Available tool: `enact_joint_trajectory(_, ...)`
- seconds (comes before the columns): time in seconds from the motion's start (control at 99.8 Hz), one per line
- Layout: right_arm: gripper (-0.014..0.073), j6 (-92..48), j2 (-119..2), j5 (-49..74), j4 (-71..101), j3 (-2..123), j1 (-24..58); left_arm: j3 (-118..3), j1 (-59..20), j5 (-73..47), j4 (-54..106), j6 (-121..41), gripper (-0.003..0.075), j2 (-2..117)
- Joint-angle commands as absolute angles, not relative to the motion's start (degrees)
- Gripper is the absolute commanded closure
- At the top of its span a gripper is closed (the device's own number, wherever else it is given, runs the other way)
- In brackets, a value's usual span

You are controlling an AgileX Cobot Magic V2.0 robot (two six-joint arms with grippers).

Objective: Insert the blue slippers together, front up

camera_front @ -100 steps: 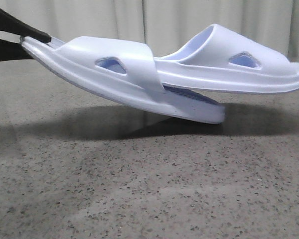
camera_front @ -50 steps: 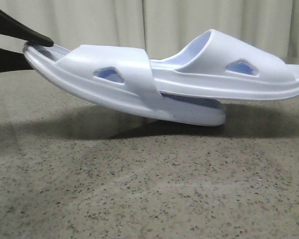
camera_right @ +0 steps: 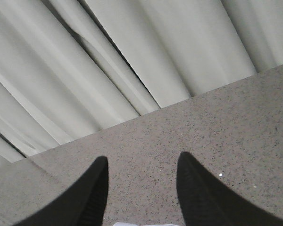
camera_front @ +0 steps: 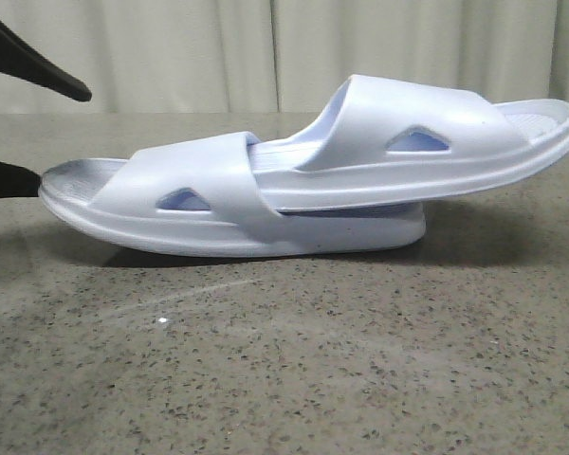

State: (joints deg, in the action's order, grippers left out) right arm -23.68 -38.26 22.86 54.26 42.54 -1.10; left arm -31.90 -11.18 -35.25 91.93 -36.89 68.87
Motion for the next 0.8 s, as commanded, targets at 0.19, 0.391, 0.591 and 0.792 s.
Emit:
enact_joint_trajectory(0.19, 0.0312, -24.85, -38.09, 19.64, 54.44, 44.19, -1.20, -33.85, -11.36, -27.08, 93.40, -42.99, 0.0276, 67.98)
enact_joint_trajectory(0.391, 0.0312, -24.85, -38.09, 18.99, 51.07, 44.19, -1.20, -34.61, -11.36, -21.10, 93.40, -52.53, 0.0276, 65.19)
enact_joint_trajectory(0.591, 0.0312, -24.85, -38.19, 17.87, 48.41, 44.19, -1.20, -36.28, -11.36, -17.03, 93.40, -63.44, 0.0276, 56.99)
enact_joint_trajectory(0.792, 0.0312, -27.41, -38.19, 15.91, 40.69, 44.09, -1.20, -36.28, -11.36, -13.66, 93.28, -75.13, 0.0276, 46.26)
